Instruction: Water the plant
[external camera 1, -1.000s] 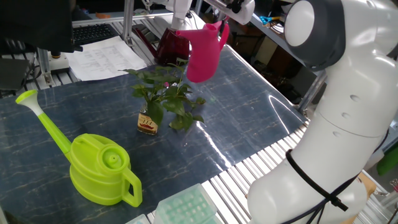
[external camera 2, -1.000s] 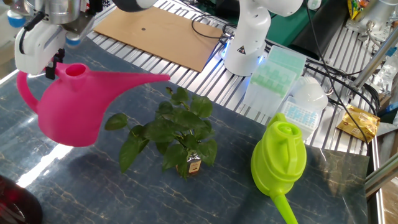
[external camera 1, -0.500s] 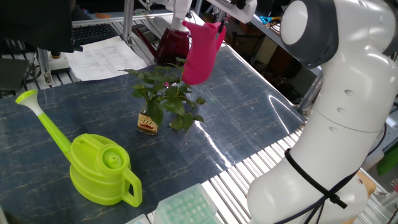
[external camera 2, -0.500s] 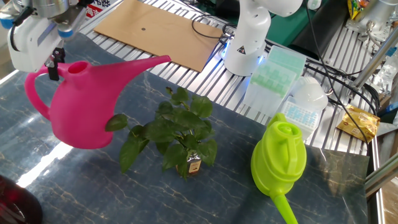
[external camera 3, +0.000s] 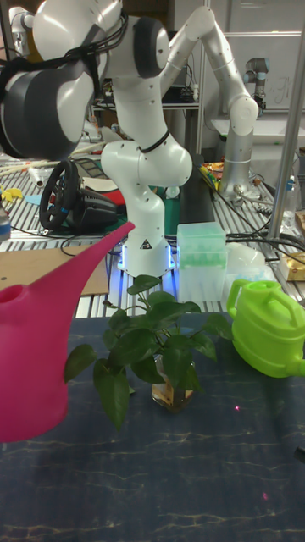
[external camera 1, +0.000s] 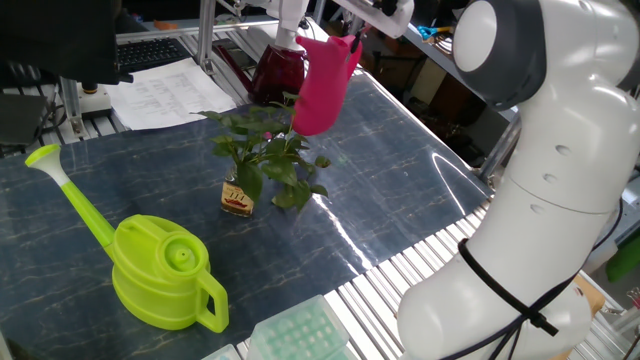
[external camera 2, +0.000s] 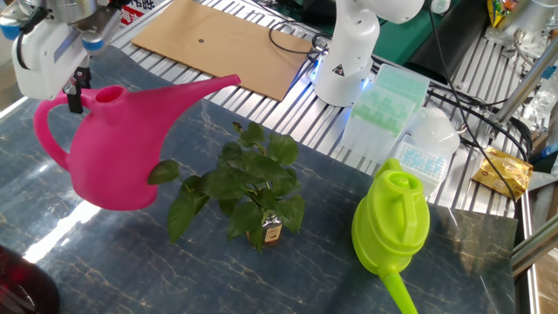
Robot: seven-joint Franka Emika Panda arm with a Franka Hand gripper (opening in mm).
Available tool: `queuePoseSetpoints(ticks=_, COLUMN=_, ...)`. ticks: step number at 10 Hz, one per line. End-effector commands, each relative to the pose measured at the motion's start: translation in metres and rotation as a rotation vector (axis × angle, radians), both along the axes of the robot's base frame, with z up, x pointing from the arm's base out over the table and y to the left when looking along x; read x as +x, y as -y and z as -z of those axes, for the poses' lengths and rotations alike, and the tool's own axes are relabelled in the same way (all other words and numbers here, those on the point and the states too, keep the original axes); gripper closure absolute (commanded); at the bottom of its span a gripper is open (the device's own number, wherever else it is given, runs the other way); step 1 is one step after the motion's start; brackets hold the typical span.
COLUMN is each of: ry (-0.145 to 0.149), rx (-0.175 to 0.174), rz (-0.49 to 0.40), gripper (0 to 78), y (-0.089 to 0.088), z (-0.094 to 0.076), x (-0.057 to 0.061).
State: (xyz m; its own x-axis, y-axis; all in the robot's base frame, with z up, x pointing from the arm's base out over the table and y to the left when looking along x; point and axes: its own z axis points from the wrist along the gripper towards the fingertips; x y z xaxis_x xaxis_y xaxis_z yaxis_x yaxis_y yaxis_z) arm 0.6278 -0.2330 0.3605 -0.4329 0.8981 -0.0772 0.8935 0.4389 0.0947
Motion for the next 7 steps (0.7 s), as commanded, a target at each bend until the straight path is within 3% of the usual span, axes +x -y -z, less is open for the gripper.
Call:
queuePoseSetpoints(ticks=1, ry=0.001, rx=0.012, rz=-0.010, gripper=76.4, y=0.000, z=-0.003, x=0.000)
queuePoseSetpoints(ticks=5, ry=-0.001, rx=-0.015, rz=0.002, gripper=76.4, y=0.000, z=-0.003, x=0.000)
queuePoseSetpoints(ticks=7, ry=-0.016, rx=-0.003, rz=0.026, gripper=76.4, y=0.001, z=-0.023, x=-0.001)
